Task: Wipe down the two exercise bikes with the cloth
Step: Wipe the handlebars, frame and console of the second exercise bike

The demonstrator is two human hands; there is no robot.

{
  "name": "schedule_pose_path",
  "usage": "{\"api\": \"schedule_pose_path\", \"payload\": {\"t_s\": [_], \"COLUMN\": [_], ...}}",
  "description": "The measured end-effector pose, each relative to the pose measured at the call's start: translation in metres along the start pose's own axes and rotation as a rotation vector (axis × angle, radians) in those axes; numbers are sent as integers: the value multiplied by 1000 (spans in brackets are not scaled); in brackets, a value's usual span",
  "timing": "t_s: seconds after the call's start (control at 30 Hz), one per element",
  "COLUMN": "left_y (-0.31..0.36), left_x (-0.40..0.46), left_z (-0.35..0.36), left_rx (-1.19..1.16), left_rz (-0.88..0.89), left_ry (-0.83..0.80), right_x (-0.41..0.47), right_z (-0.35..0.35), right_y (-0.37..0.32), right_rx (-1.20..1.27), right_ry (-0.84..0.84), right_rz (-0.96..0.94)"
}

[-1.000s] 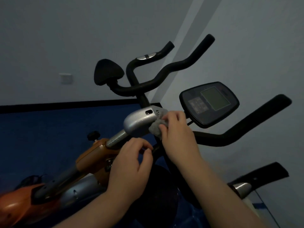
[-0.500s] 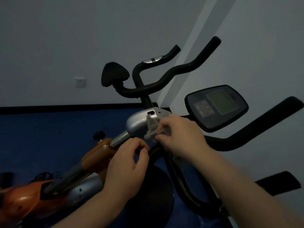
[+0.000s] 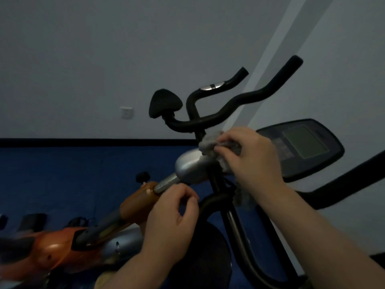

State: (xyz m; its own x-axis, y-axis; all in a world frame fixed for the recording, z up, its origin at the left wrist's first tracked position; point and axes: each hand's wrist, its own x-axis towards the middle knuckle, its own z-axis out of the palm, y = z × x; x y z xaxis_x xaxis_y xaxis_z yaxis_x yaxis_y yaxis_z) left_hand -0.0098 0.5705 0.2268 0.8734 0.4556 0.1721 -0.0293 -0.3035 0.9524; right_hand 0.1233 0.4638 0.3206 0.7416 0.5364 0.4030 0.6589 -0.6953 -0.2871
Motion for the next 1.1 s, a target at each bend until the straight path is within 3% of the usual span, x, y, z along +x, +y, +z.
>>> {"api": "schedule_pose_path", "payload": {"t_s": [0.2, 0.33, 0.37, 0.47, 0.53, 0.63, 0.73, 0.83, 1.03, 1.1], "left_y": [-4, -5, -8, -17, -19, -18, -17, -13, -15, -16], "left_x": [11, 29, 37, 63, 78, 96, 115, 136, 149, 148], "left_z": [-10, -23, -29, -42, -41, -29, -15, 2, 26, 26], "left_rx": [13, -28, -29, -42, -82, -119, -111, -105, -223, -264], "left_rz": [151, 209, 220, 213, 196, 202, 233, 264, 217, 170], "left_ry": [-75, -89, -94, -87, -78, -105, -167, -192, -195, -152], "right_x": [26, 20, 18, 11, 9, 1, -2, 14, -2, 9], "right_z": [42, 64, 58, 30, 29, 53, 50, 36, 41, 43], "right_y": [-11, -32, -25, 1, -1, -20, -16, -6, -31, -17], "right_rx": [-3, -203, -187, -35, -175, -320, -300, -277, -80, -137], "right_ry": [-329, -631, -638, -393, -338, -362, -547, -766, -587, -623], "right_rz": [-72, -517, -478, 21, 259, 347, 547, 607, 561, 547]}}
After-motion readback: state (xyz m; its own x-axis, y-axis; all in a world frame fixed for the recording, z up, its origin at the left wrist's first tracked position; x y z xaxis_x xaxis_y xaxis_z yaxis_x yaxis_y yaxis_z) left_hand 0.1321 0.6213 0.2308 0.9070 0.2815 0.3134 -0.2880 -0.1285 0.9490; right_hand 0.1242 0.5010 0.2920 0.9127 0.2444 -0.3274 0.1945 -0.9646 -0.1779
